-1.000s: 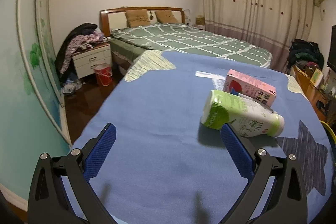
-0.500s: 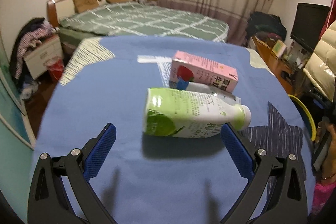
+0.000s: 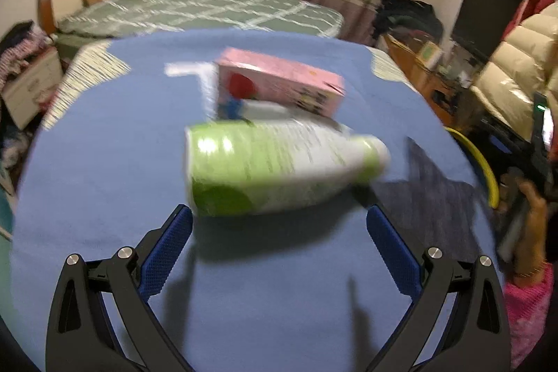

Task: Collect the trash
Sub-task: 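Reach the left gripper to the white green-labelled bottle and grasp it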

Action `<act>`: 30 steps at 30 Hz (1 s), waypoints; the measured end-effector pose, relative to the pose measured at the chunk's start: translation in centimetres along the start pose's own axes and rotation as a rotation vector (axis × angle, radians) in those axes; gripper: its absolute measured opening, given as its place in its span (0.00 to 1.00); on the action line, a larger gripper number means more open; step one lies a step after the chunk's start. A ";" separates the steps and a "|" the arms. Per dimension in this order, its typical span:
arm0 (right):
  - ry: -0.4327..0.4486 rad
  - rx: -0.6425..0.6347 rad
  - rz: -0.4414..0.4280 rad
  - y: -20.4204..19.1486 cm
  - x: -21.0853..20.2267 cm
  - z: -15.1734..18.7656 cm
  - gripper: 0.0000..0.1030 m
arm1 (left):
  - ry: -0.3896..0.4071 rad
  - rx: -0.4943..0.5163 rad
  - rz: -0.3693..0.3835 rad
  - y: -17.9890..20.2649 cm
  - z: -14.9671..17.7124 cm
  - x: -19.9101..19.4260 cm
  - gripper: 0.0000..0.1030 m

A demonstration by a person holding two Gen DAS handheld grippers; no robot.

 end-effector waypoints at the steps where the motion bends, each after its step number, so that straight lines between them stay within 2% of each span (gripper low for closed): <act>1: -0.003 0.000 -0.003 0.0 0.0 0.0 0.76 | -0.015 0.002 0.034 0.8 0.4 0.1 0.95; 5: -0.011 0.000 -0.014 -0.2 0.0 0.2 0.76 | -0.067 0.078 0.126 5.5 2.4 0.4 0.95; 8: -0.012 0.001 -0.019 -0.2 0.0 0.2 0.76 | -0.026 0.171 0.100 7.5 2.4 -0.9 0.95; 10: -0.016 0.003 -0.022 -0.2 0.1 0.3 0.76 | 0.017 0.173 0.051 6.6 1.4 -2.1 0.95; 14: -0.021 0.001 -0.027 -0.3 0.1 0.3 0.76 | 0.069 0.068 -0.074 1.6 -0.9 -3.1 0.95; 18: -0.024 0.000 -0.028 -0.3 0.0 0.4 0.76 | 0.062 0.043 -0.107 -1.2 -1.5 -1.8 0.95; 22: -0.027 0.000 -0.029 -0.4 0.0 0.5 0.76 | 0.020 0.045 -0.016 -0.7 -1.4 0.1 0.95; 26: -0.037 0.001 -0.034 -0.4 0.4 0.3 0.76 | -0.021 0.114 0.044 2.8 -0.2 0.3 0.95; 30: -0.037 -0.001 -0.046 -0.6 0.3 0.3 0.77 | -0.106 0.181 0.174 8.1 2.7 0.9 0.95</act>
Point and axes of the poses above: each gripper's, at about its wrist camera, not at the fingertips, and x roughly the way its jaws point, y to its right, z to its underside, the point moved 7 cm from there along x, roughly the way its jaws point, and after that the axes turned 8 degrees about z, right-handed, at the moved point
